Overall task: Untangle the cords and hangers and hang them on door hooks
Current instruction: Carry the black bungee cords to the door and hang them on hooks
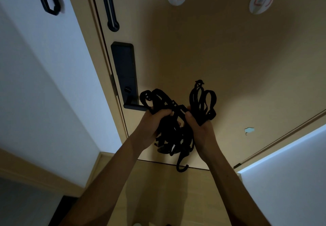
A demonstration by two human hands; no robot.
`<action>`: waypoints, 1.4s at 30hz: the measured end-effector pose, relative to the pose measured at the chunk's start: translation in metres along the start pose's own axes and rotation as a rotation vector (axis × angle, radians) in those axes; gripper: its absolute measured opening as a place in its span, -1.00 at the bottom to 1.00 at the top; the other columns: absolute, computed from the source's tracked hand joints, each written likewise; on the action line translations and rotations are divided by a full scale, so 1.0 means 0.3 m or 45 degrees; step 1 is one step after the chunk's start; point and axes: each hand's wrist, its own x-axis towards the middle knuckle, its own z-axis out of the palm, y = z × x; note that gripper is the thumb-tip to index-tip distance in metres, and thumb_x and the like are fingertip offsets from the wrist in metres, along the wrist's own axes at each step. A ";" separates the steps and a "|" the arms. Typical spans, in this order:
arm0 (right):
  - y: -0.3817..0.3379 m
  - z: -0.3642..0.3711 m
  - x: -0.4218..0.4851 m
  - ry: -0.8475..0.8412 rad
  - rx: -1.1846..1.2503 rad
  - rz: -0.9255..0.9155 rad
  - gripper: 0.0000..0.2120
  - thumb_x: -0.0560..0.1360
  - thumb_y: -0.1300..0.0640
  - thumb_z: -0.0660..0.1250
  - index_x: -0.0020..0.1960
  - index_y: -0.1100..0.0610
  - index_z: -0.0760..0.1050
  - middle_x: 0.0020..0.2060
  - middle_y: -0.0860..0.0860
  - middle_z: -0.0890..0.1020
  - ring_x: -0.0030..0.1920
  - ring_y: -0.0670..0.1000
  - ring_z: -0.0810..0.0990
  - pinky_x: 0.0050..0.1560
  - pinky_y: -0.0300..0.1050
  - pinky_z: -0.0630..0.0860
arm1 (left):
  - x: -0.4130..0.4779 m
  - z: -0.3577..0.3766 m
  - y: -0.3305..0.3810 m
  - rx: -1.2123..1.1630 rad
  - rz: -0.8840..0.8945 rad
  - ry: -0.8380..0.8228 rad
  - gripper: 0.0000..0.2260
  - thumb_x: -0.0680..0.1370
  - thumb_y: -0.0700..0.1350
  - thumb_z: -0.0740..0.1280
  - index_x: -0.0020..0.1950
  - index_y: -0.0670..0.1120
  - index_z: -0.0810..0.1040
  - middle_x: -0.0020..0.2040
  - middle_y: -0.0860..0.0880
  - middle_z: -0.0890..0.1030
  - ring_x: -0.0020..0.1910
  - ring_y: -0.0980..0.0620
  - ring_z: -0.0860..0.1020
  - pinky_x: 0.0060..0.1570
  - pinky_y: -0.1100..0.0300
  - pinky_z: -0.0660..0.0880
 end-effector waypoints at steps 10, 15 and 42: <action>0.008 0.017 -0.007 -0.125 -0.050 -0.003 -0.83 0.57 0.21 0.23 0.02 0.02 0.57 -0.11 -0.04 0.67 -0.09 -0.15 0.66 -0.07 -0.27 0.57 | 0.005 0.032 -0.024 0.151 -0.032 0.018 -0.86 0.50 -0.22 0.34 0.03 -0.11 0.64 -0.08 -0.04 0.69 -0.04 0.00 0.65 -0.05 0.20 0.58; 0.011 -0.040 0.008 0.004 0.052 0.006 -0.76 0.61 0.18 0.15 -0.13 0.13 0.55 -0.20 0.05 0.63 -0.17 0.03 0.60 -0.08 -0.03 0.54 | 0.022 0.005 -0.002 -0.036 -0.006 0.160 -0.80 0.55 -0.21 0.26 -0.14 -0.18 0.67 -0.12 -0.14 0.66 -0.15 -0.07 0.62 -0.11 0.13 0.58; -0.174 -0.090 0.127 -0.042 -0.147 -0.107 -0.88 0.43 0.23 0.43 -0.19 0.28 0.54 -0.31 0.20 0.57 -0.28 0.14 0.55 -0.18 0.06 0.51 | 0.048 0.087 0.194 0.528 0.227 -0.114 -0.96 0.50 -0.24 0.37 -0.09 -0.20 0.57 -0.49 0.02 0.56 -0.48 0.08 0.55 -0.32 0.19 0.52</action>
